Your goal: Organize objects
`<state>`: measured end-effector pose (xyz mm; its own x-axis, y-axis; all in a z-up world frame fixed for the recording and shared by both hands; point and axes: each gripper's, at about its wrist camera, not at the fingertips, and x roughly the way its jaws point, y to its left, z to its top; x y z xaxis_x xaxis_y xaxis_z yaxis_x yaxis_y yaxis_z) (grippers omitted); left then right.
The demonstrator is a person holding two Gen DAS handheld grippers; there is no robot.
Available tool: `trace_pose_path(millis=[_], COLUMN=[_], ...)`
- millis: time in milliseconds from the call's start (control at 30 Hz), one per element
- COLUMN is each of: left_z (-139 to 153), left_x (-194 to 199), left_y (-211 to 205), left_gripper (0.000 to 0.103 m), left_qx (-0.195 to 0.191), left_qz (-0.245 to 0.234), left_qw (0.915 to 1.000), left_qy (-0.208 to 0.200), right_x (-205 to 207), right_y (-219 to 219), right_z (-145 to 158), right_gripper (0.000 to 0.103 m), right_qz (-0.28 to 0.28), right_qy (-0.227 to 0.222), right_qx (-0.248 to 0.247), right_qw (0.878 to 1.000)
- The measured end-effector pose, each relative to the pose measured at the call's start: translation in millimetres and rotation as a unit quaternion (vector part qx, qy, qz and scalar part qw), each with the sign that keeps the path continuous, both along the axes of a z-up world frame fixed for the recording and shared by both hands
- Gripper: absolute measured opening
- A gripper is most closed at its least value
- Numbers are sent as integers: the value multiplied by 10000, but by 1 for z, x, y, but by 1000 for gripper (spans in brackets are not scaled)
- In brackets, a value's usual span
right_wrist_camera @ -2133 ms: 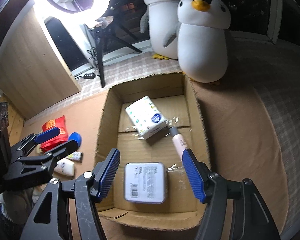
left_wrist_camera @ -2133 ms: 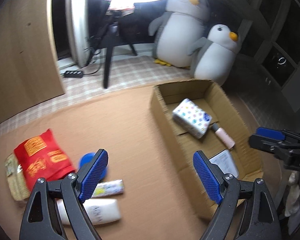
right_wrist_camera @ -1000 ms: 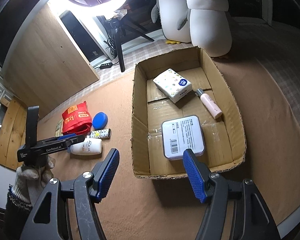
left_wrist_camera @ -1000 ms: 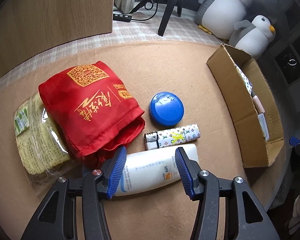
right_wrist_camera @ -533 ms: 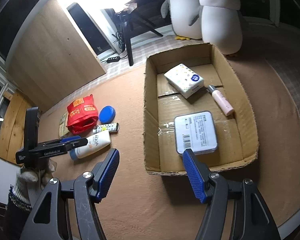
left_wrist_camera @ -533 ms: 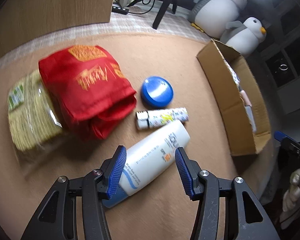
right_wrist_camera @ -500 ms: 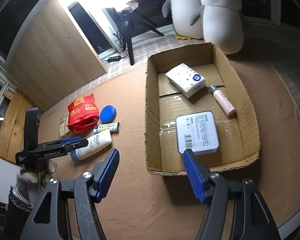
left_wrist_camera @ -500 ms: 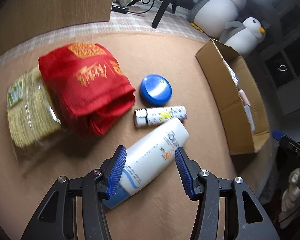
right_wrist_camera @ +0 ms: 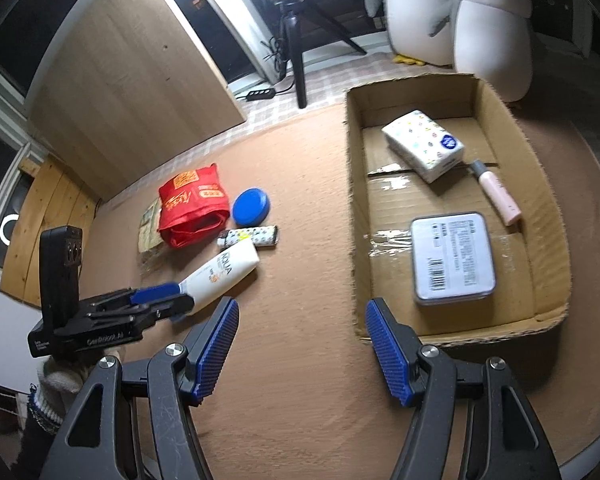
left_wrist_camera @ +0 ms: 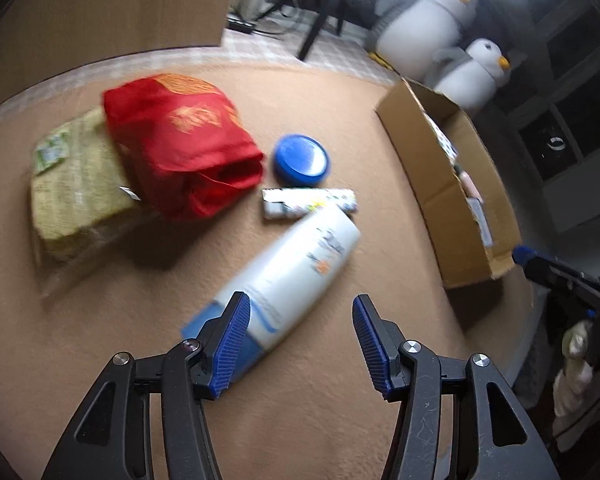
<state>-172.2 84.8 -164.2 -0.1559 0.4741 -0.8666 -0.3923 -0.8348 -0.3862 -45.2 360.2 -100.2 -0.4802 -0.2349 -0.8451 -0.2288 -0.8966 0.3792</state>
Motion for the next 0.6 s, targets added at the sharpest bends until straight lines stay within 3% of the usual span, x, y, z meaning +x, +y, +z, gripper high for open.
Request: trace_pose_path(millis=[133, 400, 600], left_z=[-5, -21, -21], left_x=[-13, -13, 3], left_y=[-18, -19, -11], left_gripper=[62, 62, 62], left_qx=[64, 165, 251], left_qz=[236, 14, -173], left_qw=[9997, 9989, 9986], left_qy=[-73, -436, -429], right_x=[-1, -3, -6], right_y=[-7, -13, -20], right_z=[-1, -6, -9], right_gripper=[62, 62, 62], right_qz=[87, 138, 223], right_qy=[-15, -85, -122], right_qx=[-4, -70, -116], right_qw=[10000, 9998, 9996])
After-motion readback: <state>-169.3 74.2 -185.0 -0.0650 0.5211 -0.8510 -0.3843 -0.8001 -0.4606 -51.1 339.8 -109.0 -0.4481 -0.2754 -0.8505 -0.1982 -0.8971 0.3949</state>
